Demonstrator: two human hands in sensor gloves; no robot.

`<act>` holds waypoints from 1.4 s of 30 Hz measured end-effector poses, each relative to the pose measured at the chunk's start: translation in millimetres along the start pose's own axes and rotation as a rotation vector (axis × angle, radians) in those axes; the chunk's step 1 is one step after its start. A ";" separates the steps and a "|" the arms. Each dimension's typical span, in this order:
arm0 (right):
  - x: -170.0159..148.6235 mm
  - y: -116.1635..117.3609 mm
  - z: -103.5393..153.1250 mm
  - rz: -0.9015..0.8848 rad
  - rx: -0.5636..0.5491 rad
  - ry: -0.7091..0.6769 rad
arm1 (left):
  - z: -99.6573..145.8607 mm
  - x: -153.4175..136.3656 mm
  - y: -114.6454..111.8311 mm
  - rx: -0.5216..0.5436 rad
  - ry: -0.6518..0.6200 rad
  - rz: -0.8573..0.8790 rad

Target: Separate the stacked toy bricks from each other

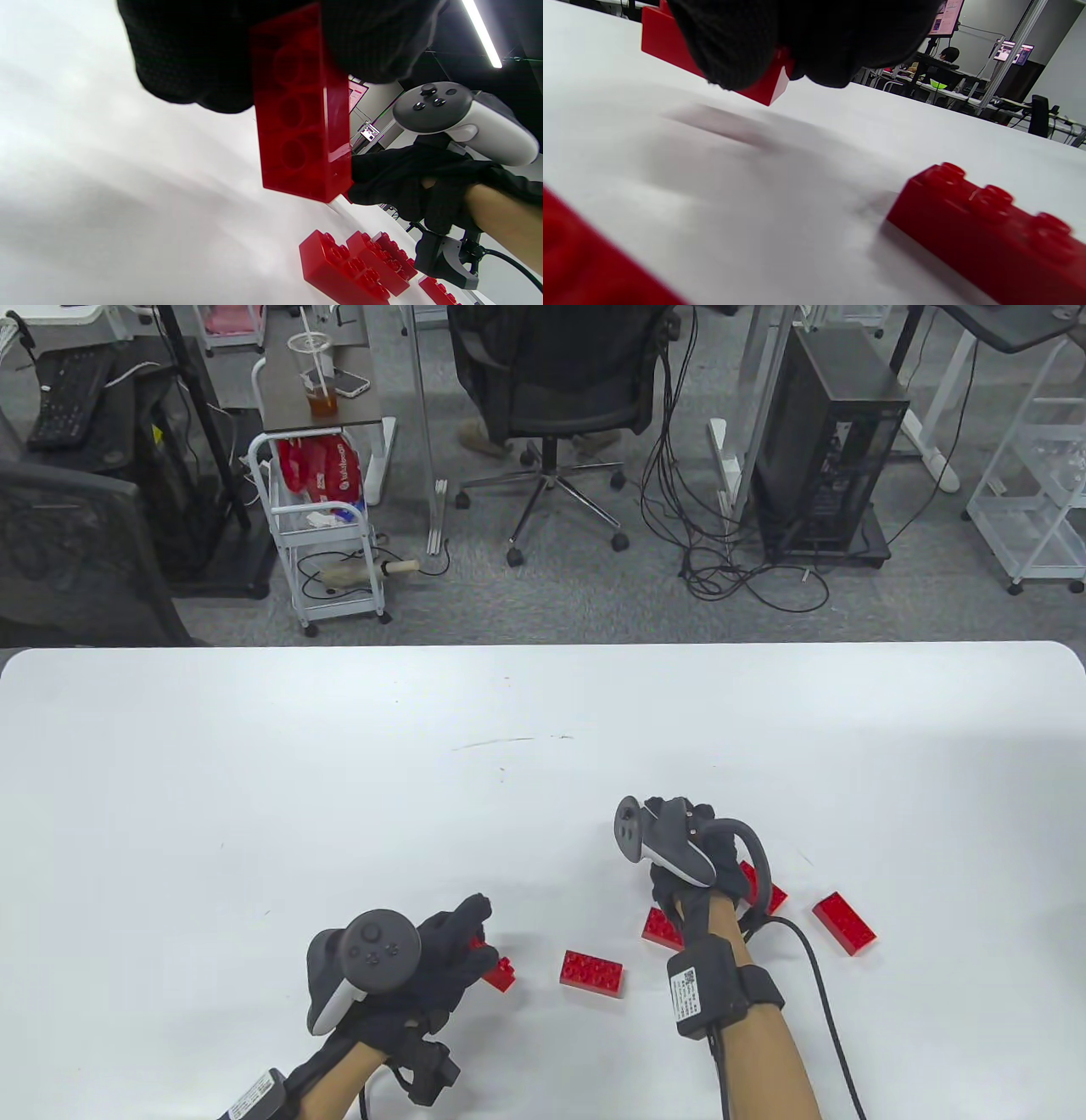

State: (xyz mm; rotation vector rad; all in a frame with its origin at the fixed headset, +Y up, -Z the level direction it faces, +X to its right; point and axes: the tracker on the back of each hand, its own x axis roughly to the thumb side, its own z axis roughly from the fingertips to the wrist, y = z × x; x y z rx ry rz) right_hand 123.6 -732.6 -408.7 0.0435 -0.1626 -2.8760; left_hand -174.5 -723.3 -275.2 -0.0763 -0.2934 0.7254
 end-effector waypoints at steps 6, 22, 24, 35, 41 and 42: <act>-4.7 9.8 -9.8 0.031 0.039 0.021 | -0.3 -0.8 0.8 -0.001 0.003 0.003; -8.6 9.2 -3.3 0.077 0.037 0.002 | 0.0 -1.8 3.4 0.006 0.006 0.008; -11.5 5.1 2.5 0.076 0.018 -0.011 | 0.0 -2.1 3.8 0.010 0.007 0.003; -23.6 -10.7 50.9 -0.067 -0.179 -0.102 | 0.5 -2.4 2.5 0.018 -0.017 0.015; -22.4 -7.0 84.7 -0.218 -0.282 -0.173 | 1.8 -1.0 2.3 0.024 -0.033 0.018; -21.7 -5.0 91.6 -0.244 -0.296 -0.189 | 2.0 -0.9 2.2 0.027 -0.035 0.018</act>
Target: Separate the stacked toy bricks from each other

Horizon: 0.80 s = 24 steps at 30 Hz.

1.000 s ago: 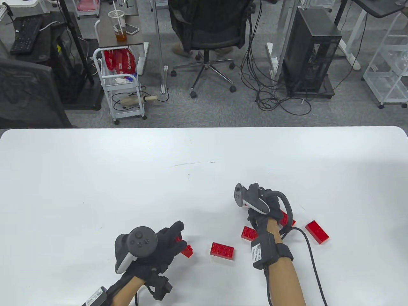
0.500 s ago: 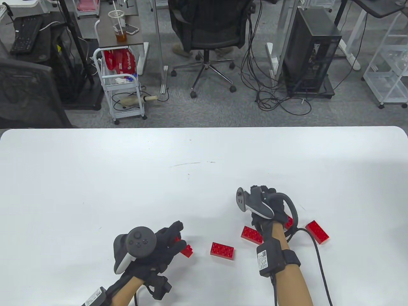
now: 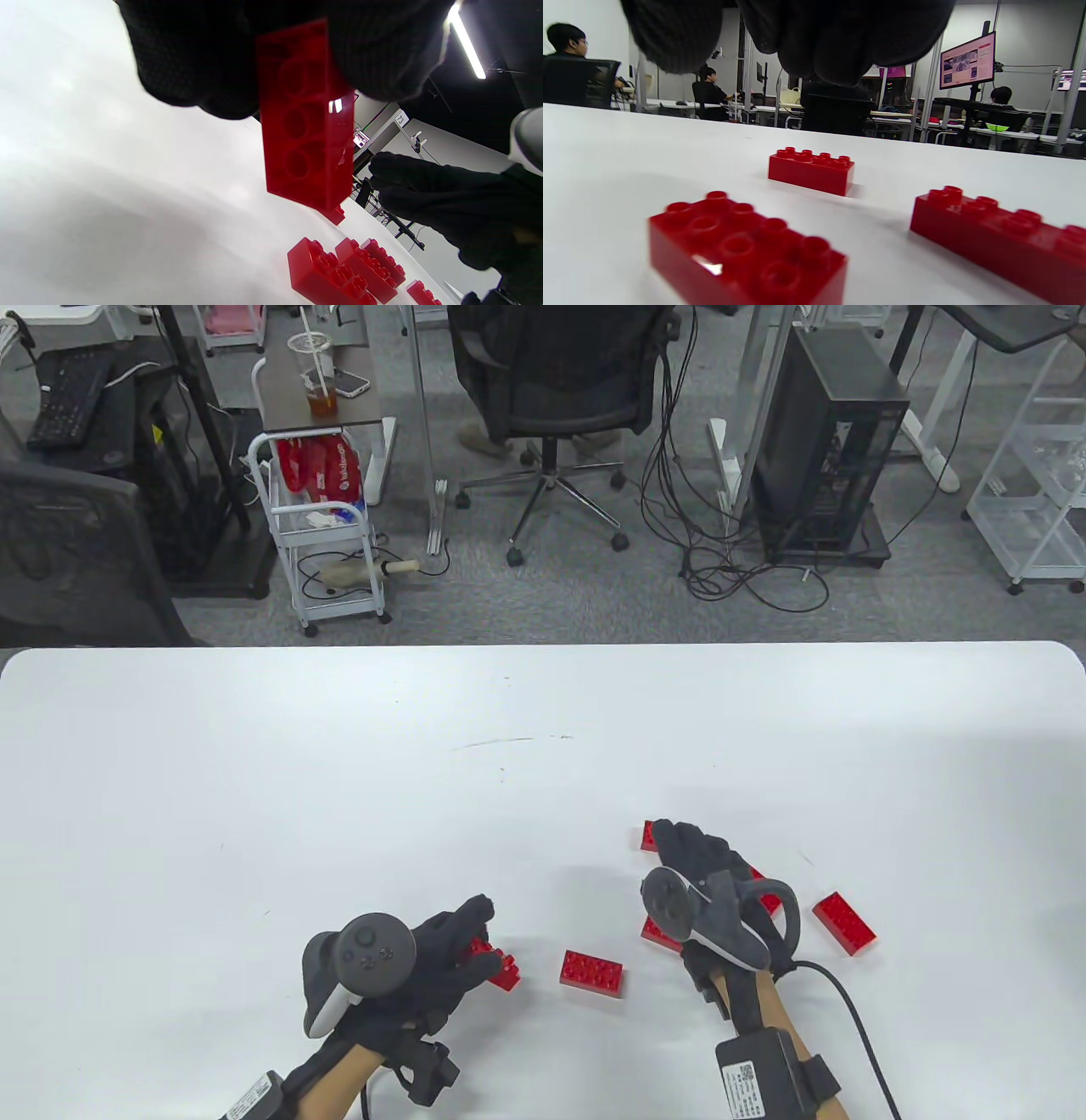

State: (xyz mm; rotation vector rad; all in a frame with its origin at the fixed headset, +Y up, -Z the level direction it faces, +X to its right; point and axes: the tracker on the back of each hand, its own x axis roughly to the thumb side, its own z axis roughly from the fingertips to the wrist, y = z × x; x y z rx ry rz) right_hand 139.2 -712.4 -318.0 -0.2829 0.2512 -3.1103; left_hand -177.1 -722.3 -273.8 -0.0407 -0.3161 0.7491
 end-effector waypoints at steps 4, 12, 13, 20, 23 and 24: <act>6.6 -1.0 22.8 -0.087 -0.040 -0.051 | 0.2 0.0 -0.5 -0.006 -0.006 -0.003; 13.3 -8.0 58.8 -0.131 -0.121 -0.128 | 0.7 1.6 -5.3 -0.013 -0.012 -0.041; 13.1 -7.3 63.2 -0.139 -0.132 -0.139 | 0.5 1.3 -6.7 -0.011 -0.012 -0.045; 6.8 -3.6 70.3 -0.219 -0.169 -0.151 | 1.3 6.6 -13.5 0.002 -0.025 -0.096; 3.3 3.1 67.7 -0.242 -0.163 -0.149 | 1.2 11.3 -14.8 0.002 -0.024 -0.130; 2.2 5.7 66.3 -0.229 -0.153 -0.145 | 0.4 12.4 -15.1 0.000 -0.021 -0.144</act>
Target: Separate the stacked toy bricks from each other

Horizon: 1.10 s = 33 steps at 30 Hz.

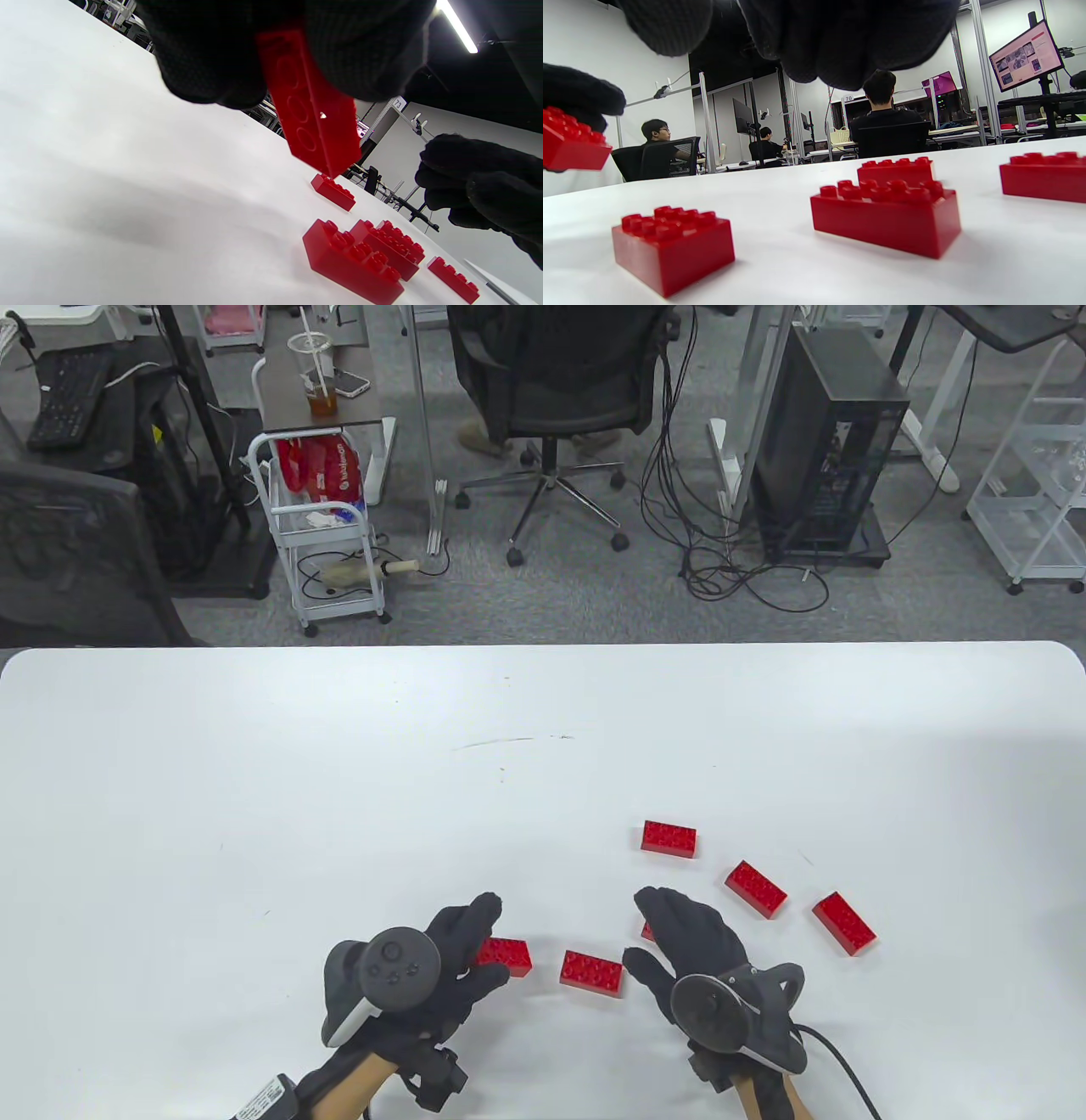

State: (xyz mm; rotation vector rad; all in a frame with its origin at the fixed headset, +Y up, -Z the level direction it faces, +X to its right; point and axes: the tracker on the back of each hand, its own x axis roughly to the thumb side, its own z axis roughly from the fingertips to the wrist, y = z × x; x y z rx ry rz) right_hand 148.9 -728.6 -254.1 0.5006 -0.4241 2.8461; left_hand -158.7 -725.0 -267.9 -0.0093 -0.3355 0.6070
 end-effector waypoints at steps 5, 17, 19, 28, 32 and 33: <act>-7.2 4.1 -4.0 -0.017 0.003 0.019 | -14.0 4.9 -3.7 -0.008 0.022 -0.053; -10.9 1.9 -6.1 -0.045 -0.009 0.044 | -81.3 3.2 -25.7 -0.163 0.123 -0.113; -11.3 1.9 -6.6 -0.048 -0.008 0.046 | -90.3 0.2 -28.1 -0.160 0.116 -0.077; -15.8 4.9 -10.3 -0.060 0.010 0.060 | -119.0 -9.5 -41.7 -0.155 0.152 -0.050; -15.6 5.0 -11.2 -0.056 0.012 0.058 | -129.6 -4.1 -50.0 -0.134 0.167 -0.116; -15.7 5.3 -11.2 -0.058 0.012 0.058 | -131.7 -3.5 -51.6 -0.143 0.166 -0.118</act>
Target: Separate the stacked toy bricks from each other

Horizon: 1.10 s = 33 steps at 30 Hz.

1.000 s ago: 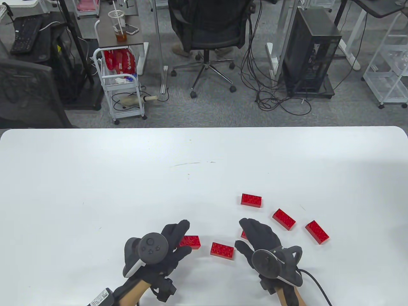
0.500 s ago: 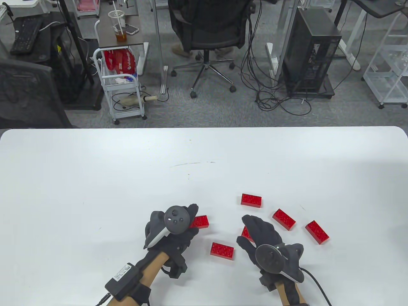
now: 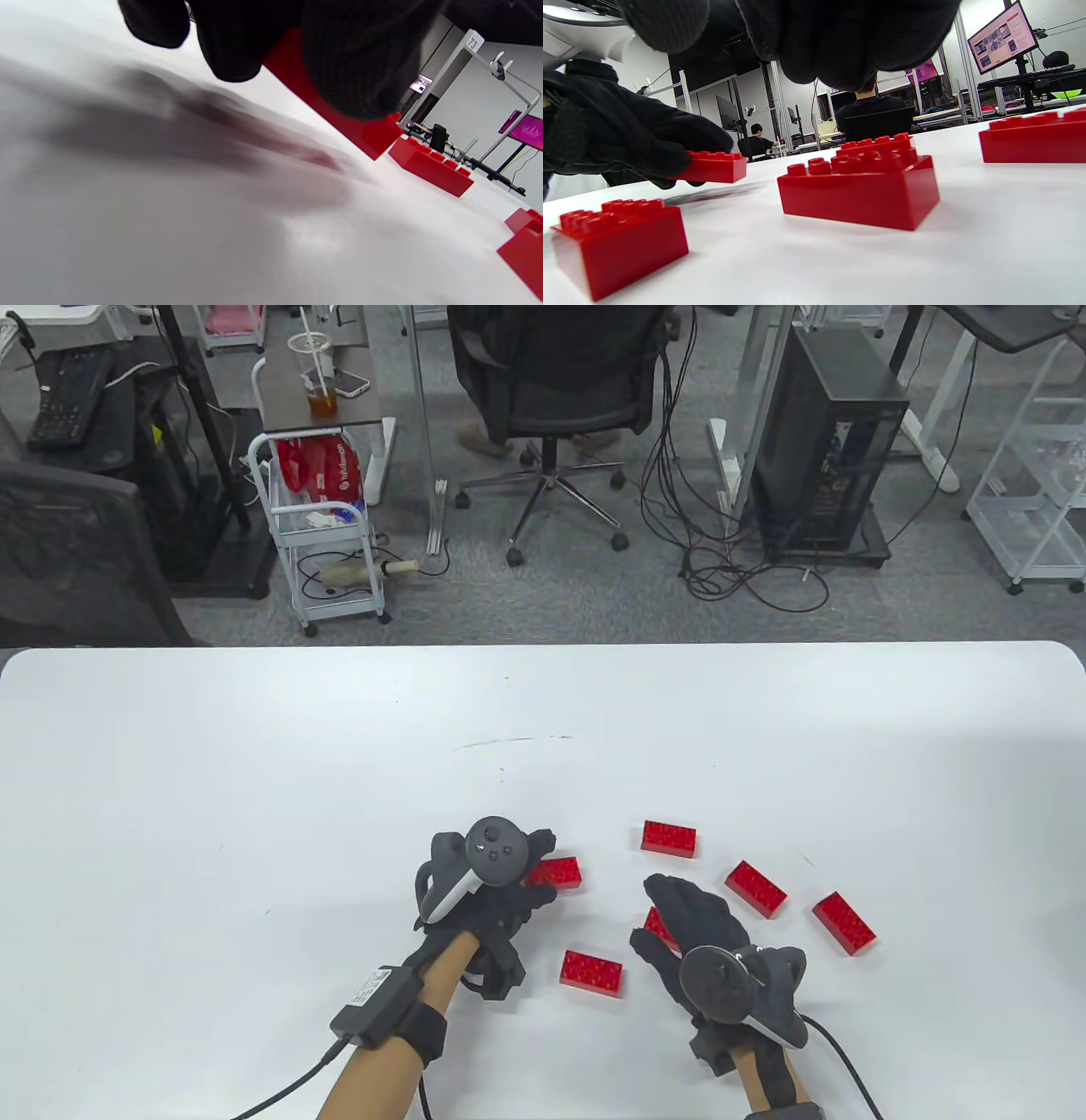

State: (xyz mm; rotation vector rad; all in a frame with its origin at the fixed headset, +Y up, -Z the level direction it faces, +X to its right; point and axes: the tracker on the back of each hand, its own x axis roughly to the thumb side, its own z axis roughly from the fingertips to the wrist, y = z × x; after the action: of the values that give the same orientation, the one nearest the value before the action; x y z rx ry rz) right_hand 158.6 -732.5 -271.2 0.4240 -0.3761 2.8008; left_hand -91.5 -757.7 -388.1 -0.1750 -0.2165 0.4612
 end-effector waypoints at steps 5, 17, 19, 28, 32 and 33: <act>-0.6 -0.3 -0.1 -0.004 -0.006 -0.001 | -8.5 1.1 -2.9 0.005 0.037 -0.028; -1.3 0.1 -0.1 -0.007 -0.017 -0.004 | -14.7 10.9 -8.1 -0.004 0.037 -0.252; -1.3 0.0 0.1 -0.007 -0.019 -0.005 | -14.1 12.6 -9.5 0.000 0.044 -0.280; -0.6 0.9 -0.2 -0.001 -0.003 -0.010 | -13.2 10.8 -8.2 -0.059 0.068 -0.312; -0.1 1.4 -0.3 0.006 0.008 -0.011 | -6.0 4.4 4.4 -0.077 0.077 -0.274; 0.1 1.5 -0.3 0.007 0.007 -0.012 | -1.4 1.9 10.5 -0.059 0.079 -0.265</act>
State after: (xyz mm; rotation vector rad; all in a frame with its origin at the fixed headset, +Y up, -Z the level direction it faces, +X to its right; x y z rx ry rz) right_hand 158.0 -733.8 -271.8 0.4418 -0.3710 2.8089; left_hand -93.9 -747.8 -391.3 -0.2185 -0.1730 0.1839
